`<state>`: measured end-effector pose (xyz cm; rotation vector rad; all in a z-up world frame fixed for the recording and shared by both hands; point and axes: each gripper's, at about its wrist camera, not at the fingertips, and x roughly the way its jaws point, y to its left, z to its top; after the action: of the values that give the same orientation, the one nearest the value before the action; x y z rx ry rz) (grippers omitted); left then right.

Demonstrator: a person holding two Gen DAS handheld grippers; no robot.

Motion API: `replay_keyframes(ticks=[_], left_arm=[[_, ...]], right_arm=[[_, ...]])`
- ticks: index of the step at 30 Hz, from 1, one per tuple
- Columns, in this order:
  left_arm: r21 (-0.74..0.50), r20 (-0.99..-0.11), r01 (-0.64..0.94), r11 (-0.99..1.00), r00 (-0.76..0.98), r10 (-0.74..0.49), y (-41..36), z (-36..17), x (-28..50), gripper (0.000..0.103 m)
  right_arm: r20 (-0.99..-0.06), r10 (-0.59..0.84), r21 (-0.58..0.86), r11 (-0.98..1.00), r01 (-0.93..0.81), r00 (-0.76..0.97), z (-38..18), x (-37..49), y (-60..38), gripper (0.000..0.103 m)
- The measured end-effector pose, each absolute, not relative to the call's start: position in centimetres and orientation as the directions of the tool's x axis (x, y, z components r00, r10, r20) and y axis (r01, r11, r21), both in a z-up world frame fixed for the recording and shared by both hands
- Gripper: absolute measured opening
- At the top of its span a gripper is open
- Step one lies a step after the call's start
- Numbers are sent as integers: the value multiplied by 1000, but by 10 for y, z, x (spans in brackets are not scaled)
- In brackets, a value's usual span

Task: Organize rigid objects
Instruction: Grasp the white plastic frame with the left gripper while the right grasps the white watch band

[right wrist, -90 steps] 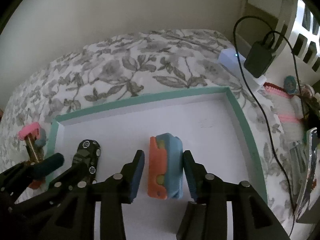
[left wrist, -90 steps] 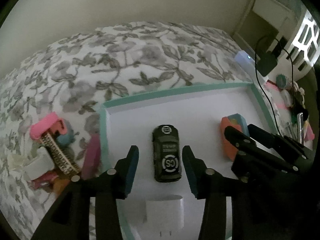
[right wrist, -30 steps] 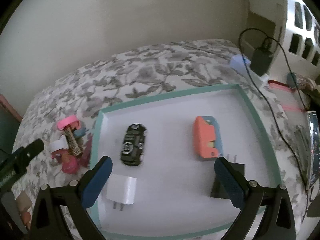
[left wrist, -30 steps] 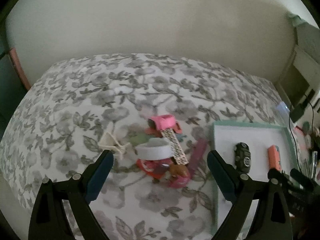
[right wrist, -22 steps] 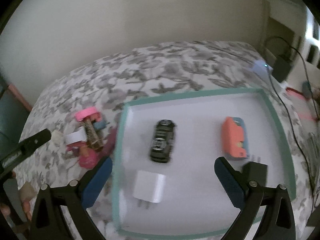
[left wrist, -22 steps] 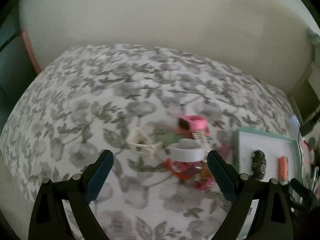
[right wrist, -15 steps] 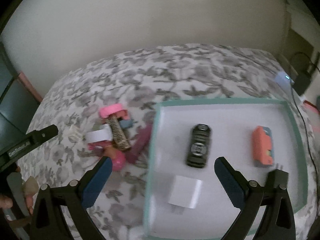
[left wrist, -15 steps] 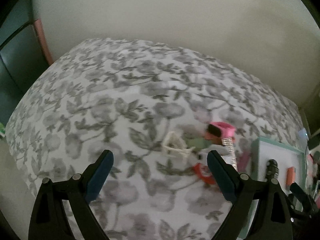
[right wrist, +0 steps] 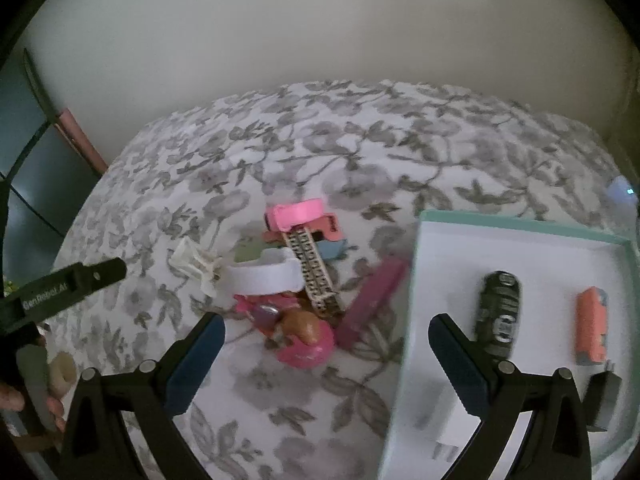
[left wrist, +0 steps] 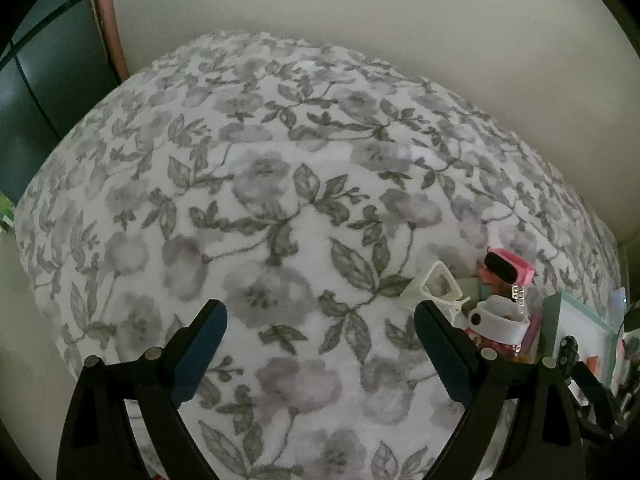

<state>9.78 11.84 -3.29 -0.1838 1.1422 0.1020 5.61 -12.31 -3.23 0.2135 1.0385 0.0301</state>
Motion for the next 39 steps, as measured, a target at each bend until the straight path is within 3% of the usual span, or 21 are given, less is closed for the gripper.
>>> replay_keyframes(ticks=[9, 24, 30, 32, 35, 39], left_arm=[[-252, -905, -181, 951, 393, -165, 105, -45, 121, 95], [-278, -918, -85, 957, 317, -239, 62, -75, 136, 93], [-299, -916, -71, 952, 300, -266, 55, -83, 140, 72], [-317, -912, -66, 946, 294, -285, 55, -84, 140, 58], [-325, -909, -54, 944, 294, -296, 52, -84, 140, 58], [-330, -905, -48, 943, 300, -301, 53, -82, 139, 58]], right_arm=[[-854, 170, 200, 980, 8, 492, -43, 79, -104, 100], [-857, 216, 253, 967, 16, 468, -61, 99, -99, 81], [-854, 246, 286, 958, 18, 459, -66, 102, -98, 71], [-851, 252, 288, 958, 7, 460, -66, 103, -96, 65], [-849, 261, 293, 956, -4, 459, -66, 104, -93, 57], [-846, 267, 300, 954, -3, 461, -67, 102, -94, 56]])
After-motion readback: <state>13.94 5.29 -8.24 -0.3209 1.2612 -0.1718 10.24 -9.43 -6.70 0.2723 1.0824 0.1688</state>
